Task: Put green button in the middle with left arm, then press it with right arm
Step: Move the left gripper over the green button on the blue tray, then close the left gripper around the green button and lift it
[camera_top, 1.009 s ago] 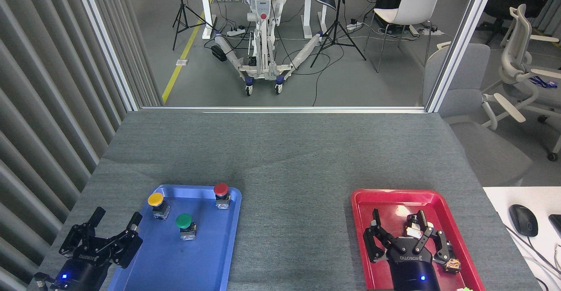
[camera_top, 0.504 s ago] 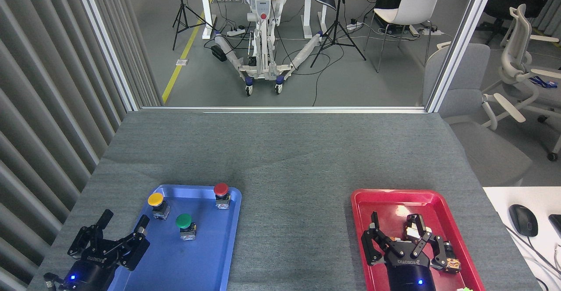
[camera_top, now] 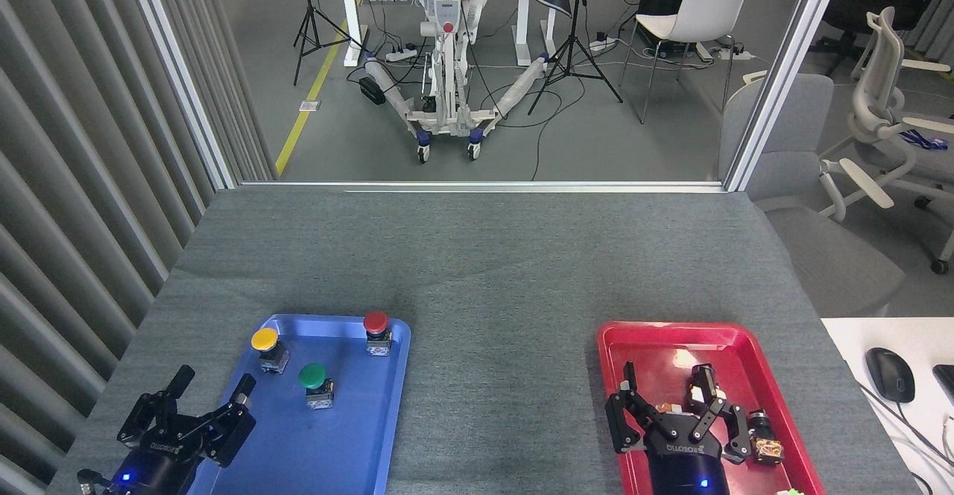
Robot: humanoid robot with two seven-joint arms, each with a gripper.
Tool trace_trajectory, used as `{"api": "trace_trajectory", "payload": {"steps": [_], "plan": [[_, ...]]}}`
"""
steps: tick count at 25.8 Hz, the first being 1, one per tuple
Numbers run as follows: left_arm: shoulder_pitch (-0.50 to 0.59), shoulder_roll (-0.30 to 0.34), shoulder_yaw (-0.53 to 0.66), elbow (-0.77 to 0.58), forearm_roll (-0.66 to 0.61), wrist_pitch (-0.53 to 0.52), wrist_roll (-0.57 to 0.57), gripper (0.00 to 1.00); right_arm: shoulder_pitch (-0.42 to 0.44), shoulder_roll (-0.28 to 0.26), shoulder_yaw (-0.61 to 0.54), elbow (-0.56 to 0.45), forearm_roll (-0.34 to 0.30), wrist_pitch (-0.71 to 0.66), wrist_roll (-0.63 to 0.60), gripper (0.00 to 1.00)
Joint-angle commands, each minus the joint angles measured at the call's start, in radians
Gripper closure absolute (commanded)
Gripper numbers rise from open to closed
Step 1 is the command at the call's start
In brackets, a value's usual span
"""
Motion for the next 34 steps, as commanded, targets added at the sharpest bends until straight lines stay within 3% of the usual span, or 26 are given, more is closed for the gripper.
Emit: {"api": "trace_trajectory", "payload": {"steps": [1,12,20,23,25,27,30,34], "plan": [[-0.001,0.003,0.001,-0.024,0.002,0.0,0.001,0.0,0.001,0.0,0.0,0.005,0.002,-0.004,0.001,0.0],[0.013,-0.027,-0.018,-0.017,-0.001,-0.002,0.01,0.0,-0.01,0.006,0.004,0.042,0.017,-0.011,-0.049,0.0],[0.013,-0.011,-0.019,0.002,-0.004,-0.034,0.036,0.0,-0.012,0.003,-0.002,0.053,0.007,-0.022,-0.054,0.0],[0.028,-0.014,-0.036,-0.001,-0.093,-0.031,0.044,0.0,-0.018,0.005,0.0,0.053,0.007,0.003,-0.04,0.0],[0.031,-0.033,-0.081,0.006,-0.214,-0.017,0.049,0.0,-0.033,0.008,0.0,0.056,0.007,0.007,-0.011,0.0],[0.031,-0.099,-0.111,0.026,-0.28,0.02,0.065,0.0,-0.035,0.009,0.004,0.057,0.008,0.004,-0.011,0.0],[0.031,-0.18,-0.13,0.049,-0.295,0.104,0.078,0.0,-0.035,0.012,0.006,0.057,0.011,0.001,-0.011,0.0],[0.013,-0.206,-0.134,0.118,-0.291,0.204,0.079,0.01,-0.035,0.015,0.006,0.057,0.011,0.001,-0.014,0.0]]}}
